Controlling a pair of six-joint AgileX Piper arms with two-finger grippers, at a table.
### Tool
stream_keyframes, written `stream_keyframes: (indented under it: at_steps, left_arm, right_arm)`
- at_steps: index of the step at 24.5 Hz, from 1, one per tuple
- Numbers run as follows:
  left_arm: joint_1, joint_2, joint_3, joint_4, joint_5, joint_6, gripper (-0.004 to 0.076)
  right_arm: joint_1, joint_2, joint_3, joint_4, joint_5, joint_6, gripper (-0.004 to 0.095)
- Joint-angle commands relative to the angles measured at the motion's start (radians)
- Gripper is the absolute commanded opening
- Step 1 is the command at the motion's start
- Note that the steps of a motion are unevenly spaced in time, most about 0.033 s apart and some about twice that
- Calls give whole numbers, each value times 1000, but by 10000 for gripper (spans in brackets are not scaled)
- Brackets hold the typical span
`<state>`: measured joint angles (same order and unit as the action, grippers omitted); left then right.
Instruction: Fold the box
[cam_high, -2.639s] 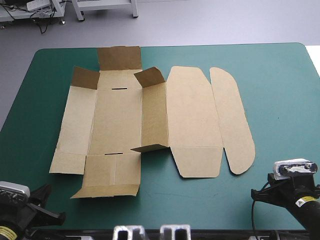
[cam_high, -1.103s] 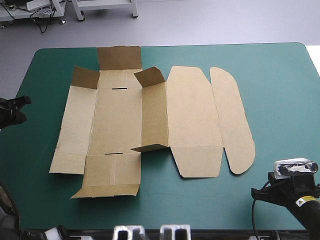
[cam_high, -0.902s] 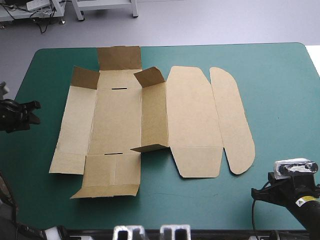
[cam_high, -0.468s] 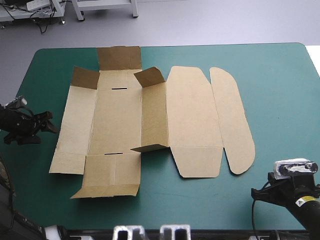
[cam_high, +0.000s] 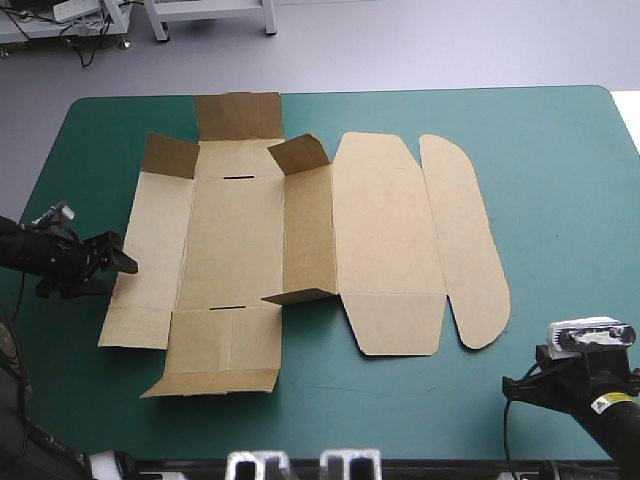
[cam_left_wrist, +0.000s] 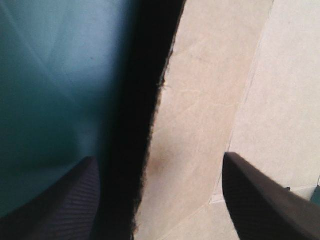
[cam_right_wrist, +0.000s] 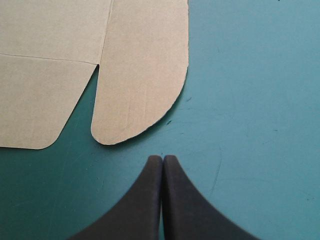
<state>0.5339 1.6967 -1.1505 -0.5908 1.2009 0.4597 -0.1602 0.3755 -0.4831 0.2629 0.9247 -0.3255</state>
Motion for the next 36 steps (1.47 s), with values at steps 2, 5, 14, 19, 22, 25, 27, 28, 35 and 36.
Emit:
stream_keyframes:
  at_steps: [2,5,14,19,22,25,27,28,35,36]
  left_arm:
    - [-41,-42,24,-93,-3,40,500]
    - [-92,-42,26,-93,-21,53,500]
    - [-197,-42,26,-57,-98,53,358]
    - [-197,-42,26,0,-96,68,-5]
    - [-198,-42,-8,-4,-76,106,-8]
    - [-200,-63,-160,-4,-14,181,-10]
    - [-212,-88,-279,-8,11,181,-10]
    - [-234,-98,-340,-8,25,194,-10]
    - [-427,-104,-517,45,9,246,-10]
    - [-467,-104,-535,77,1,292,-10]
  right_arm:
    - [0,10,-25,20,-49,-1,-20]
    - [0,10,-25,20,-49,-1,-20]
    - [0,10,-27,21,-47,-1,-20]
    - [0,10,-27,21,-47,-1,-20]
    - [0,10,-27,22,-47,-1,-20]
    - [0,10,-27,25,-42,-1,-20]
    - [0,10,-27,27,-40,-1,-20]
    - [0,10,-27,27,-40,-1,-20]
    - [0,10,-27,76,-40,-1,-20]
    - [0,10,-27,78,-40,-1,-20]
